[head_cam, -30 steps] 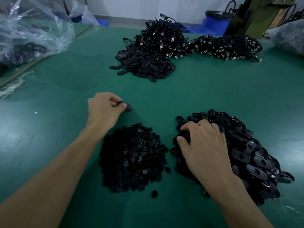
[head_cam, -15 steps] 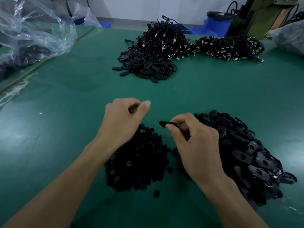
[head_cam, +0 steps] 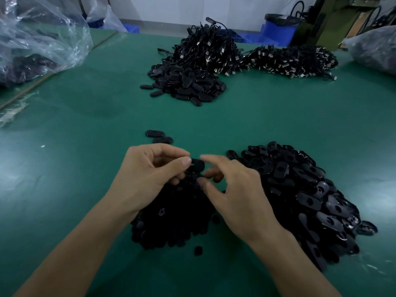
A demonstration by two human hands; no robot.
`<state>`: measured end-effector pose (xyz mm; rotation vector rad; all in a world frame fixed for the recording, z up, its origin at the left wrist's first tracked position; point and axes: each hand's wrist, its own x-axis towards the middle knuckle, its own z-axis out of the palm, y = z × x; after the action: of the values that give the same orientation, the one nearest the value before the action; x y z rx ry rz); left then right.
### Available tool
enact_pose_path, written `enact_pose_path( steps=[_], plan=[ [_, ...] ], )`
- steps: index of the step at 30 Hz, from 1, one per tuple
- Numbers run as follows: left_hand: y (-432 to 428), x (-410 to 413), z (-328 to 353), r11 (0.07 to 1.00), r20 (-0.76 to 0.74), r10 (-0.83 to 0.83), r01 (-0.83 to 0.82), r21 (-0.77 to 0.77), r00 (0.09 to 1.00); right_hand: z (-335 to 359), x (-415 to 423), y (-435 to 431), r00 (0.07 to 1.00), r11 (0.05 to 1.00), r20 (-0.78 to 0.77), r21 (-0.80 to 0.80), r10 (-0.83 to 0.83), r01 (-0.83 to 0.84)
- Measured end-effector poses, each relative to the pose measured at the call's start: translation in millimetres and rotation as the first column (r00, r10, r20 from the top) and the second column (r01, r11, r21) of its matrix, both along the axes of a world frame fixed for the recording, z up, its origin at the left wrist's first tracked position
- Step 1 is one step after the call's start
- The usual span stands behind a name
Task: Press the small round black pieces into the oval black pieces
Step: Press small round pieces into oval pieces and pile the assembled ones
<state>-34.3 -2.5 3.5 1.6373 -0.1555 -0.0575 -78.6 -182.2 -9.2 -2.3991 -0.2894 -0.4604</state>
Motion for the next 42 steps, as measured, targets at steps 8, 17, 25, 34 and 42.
enact_pose_path(
  steps=[8,17,25,34,42],
  plan=[
    [8,4,-6,0.987,-0.017,0.132,-0.133,-0.092,0.991,5,-2,3,0.983,0.952,-0.183,-0.295,0.028,-0.082],
    [3,2,-8,0.987,-0.004,0.156,-0.156,-0.047,0.988,5,-3,5,0.976,0.976,-0.218,-0.21,0.018,-0.065],
    [5,3,-11,0.985,0.024,0.17,-0.17,-0.02,0.985,1,-3,8,0.978,0.981,-0.209,-0.191,-0.009,-0.032],
    [4,5,-15,0.984,0.055,0.172,-0.174,0.025,0.984,0,-3,10,0.977,0.984,-0.212,-0.179,-0.018,-0.021],
    [5,4,-16,0.983,0.097,0.154,-0.162,0.082,0.983,-3,-3,12,0.989,0.994,-0.145,-0.107,-0.009,-0.007]
  ],
)
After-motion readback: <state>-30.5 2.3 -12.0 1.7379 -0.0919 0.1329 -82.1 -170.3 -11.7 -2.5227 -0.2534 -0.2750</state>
